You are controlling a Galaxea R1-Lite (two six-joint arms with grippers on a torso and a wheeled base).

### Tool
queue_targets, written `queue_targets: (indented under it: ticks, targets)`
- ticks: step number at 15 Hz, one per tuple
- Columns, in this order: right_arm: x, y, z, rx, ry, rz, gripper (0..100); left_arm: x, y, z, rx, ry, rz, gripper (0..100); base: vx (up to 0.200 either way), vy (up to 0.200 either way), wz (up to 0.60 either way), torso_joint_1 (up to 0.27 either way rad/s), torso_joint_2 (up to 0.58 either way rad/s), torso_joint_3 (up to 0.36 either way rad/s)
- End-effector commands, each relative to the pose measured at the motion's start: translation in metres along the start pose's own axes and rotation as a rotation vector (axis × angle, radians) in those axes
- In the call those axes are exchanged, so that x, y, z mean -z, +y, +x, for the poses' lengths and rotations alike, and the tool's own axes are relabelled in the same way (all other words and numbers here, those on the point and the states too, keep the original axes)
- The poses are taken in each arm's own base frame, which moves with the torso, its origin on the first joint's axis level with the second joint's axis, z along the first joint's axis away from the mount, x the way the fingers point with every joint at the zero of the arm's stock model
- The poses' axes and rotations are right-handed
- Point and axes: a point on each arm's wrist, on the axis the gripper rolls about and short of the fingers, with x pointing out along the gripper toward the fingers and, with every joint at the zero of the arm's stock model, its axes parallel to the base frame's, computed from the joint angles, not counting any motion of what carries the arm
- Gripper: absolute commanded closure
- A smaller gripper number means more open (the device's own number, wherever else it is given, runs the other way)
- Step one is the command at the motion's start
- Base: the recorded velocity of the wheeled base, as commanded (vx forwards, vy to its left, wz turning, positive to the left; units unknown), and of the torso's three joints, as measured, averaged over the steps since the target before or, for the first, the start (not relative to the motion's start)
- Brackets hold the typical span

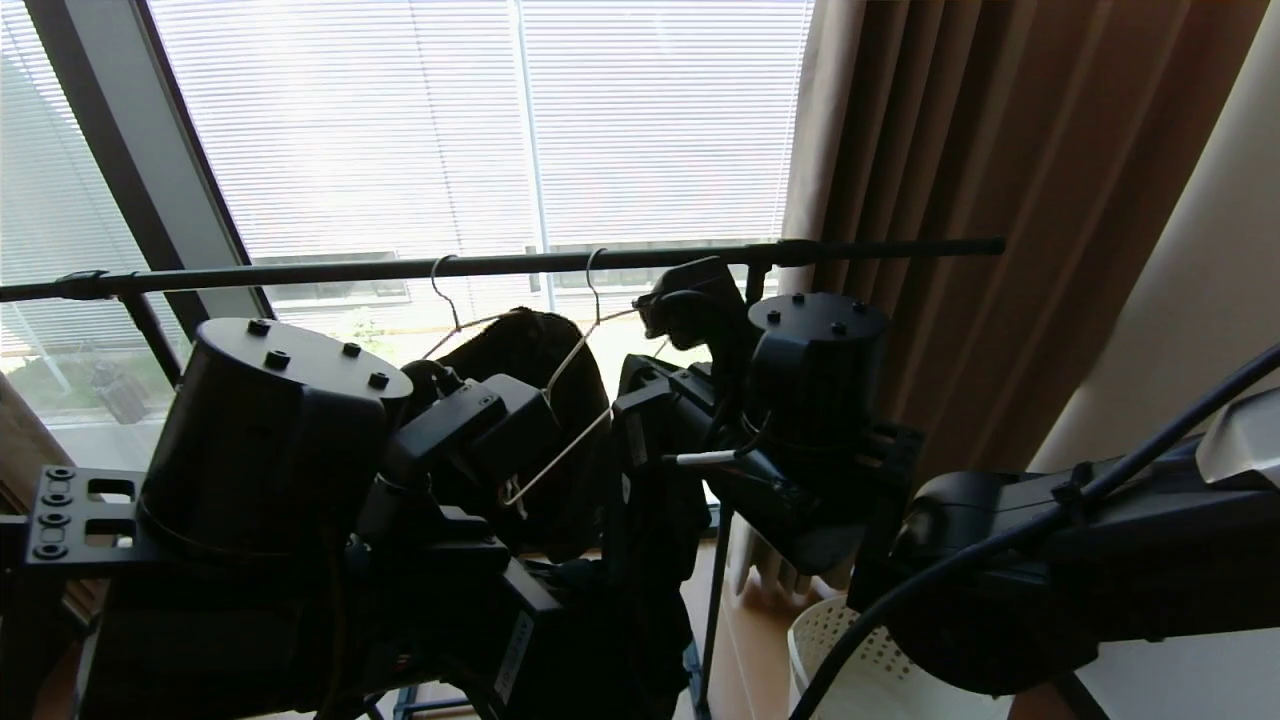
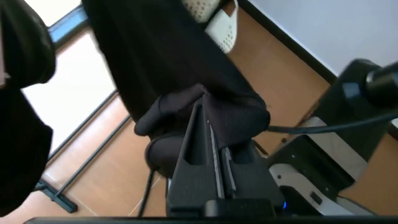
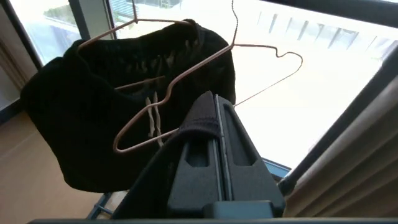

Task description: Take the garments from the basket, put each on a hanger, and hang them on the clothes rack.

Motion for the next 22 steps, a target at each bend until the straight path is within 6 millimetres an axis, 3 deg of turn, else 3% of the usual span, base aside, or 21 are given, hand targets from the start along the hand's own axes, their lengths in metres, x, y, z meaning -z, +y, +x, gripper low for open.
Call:
queue_targets:
  ticks: [1,3,5,7,10,11,12,15,17,19,20,22]
  targets:
    - [0.012,0.01,0.01,-0.013,0.021,-0.011,100,0.003,-0.004,0.009,0.012,0.031,0.008,100,0.0,0.0,0.0,0.0,0.0,0.0]
    - [0.009,0.015,0.004,-0.031,0.017,0.012,100,0.002,-0.006,0.009,0.017,0.029,-0.008,100,0.0,0.0,0.0,0.0,0.0,0.0]
    - [0.0,-0.008,-0.008,0.01,0.01,0.032,100,0.007,0.004,-0.004,-0.014,0.01,-0.03,100,0.0,0.0,0.0,0.0,0.0,0.0]
    - [-0.001,-0.039,-0.032,0.065,0.033,0.023,100,0.009,0.03,-0.018,-0.109,-0.029,-0.099,100,0.0,0.0,0.0,0.0,0.0,0.0]
    - [0.007,-0.059,-0.056,0.104,0.075,-0.026,100,-0.002,0.052,-0.024,-0.189,-0.076,-0.152,100,0.0,0.0,0.0,0.0,0.0,0.0]
    - [0.018,-0.066,-0.08,0.106,0.116,-0.065,100,-0.019,0.064,-0.02,-0.22,-0.11,-0.172,100,0.0,0.0,0.0,0.0,0.0,0.0]
    - [0.023,-0.065,-0.092,0.095,0.134,-0.089,100,-0.028,0.066,-0.018,-0.221,-0.127,-0.171,100,0.0,0.0,0.0,0.0,0.0,0.0]
    - [0.039,-0.037,-0.117,-0.038,0.177,-0.149,100,-0.051,0.055,-0.015,-0.179,-0.18,-0.134,100,0.0,0.0,0.0,0.0,0.0,0.0]
    - [0.046,-0.022,-0.117,-0.089,0.19,-0.196,100,-0.057,0.05,-0.011,-0.161,-0.186,-0.118,100,0.0,0.0,0.0,0.0,0.0,0.0]
    - [0.046,-0.02,-0.113,-0.09,0.187,-0.194,100,-0.057,0.048,-0.011,-0.158,-0.187,-0.115,100,0.0,0.0,0.0,0.0,0.0,0.0]
    - [0.047,-0.02,-0.113,-0.101,0.193,-0.192,0,-0.058,0.048,-0.012,-0.158,-0.192,-0.115,100,0.0,0.0,0.0,0.0,0.0,0.0]
    - [0.055,-0.021,-0.114,-0.119,0.218,-0.201,0,-0.061,0.048,-0.015,-0.159,-0.206,-0.113,100,0.0,0.0,0.0,0.0,0.0,0.0]
